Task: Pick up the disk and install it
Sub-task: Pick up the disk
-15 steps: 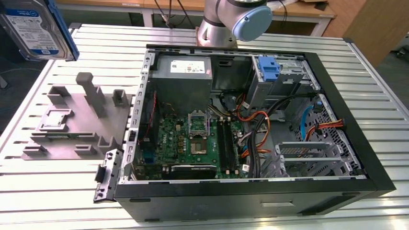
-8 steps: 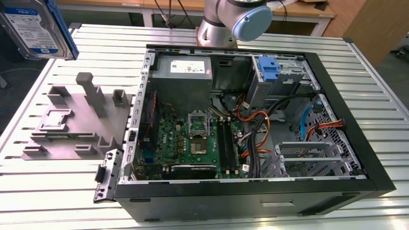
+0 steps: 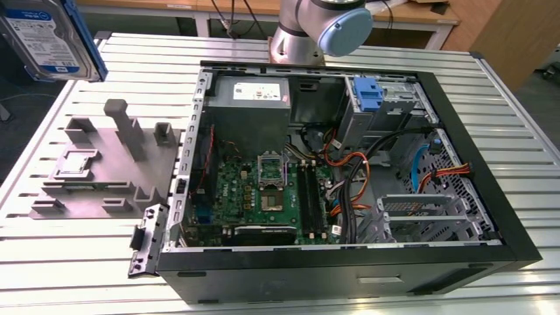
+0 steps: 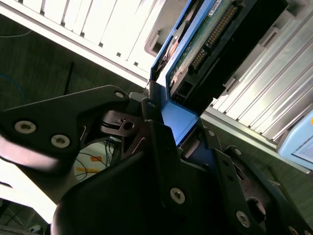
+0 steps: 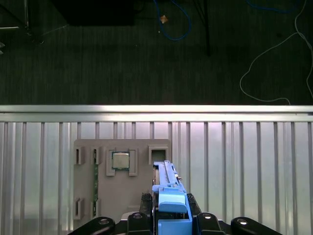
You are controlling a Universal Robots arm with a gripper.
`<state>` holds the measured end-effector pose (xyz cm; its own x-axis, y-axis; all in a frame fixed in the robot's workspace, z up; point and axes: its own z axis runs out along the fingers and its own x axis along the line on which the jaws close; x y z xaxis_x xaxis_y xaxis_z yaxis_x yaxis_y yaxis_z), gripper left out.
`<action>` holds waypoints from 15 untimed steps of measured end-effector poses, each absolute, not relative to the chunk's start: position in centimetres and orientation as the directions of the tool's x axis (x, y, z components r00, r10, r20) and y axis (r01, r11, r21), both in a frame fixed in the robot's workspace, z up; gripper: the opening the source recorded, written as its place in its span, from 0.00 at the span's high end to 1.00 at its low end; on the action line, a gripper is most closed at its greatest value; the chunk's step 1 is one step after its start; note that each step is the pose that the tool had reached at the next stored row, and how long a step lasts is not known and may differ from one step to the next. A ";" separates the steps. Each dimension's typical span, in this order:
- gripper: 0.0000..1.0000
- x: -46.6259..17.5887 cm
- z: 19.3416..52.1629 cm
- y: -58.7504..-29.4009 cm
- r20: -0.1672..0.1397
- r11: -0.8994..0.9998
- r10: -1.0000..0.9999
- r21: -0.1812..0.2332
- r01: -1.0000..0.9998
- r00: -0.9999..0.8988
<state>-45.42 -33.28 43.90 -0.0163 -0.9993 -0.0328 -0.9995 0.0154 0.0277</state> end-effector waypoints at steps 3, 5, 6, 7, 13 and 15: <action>0.63 -45.4 44.0 -33.3 -0.033 0.015 -0.999 0.028 -0.999 -0.016; 0.63 -45.4 44.1 -33.3 -0.033 0.015 -0.999 0.028 -0.999 -0.016; 0.63 -45.4 44.2 -33.3 -0.033 0.015 -0.999 0.028 -0.999 -0.016; 0.63 -45.4 44.2 -33.3 -0.033 0.015 -0.999 0.028 -0.999 -0.016; 0.63 -45.4 44.5 -33.3 -0.033 0.015 -0.999 0.028 -0.999 -0.016; 0.63 -45.4 44.5 -33.3 -0.033 0.015 -0.999 0.028 -0.999 -0.016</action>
<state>-45.42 -33.27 44.54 -0.0164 -0.9993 -0.0329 -0.9995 0.0155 0.0276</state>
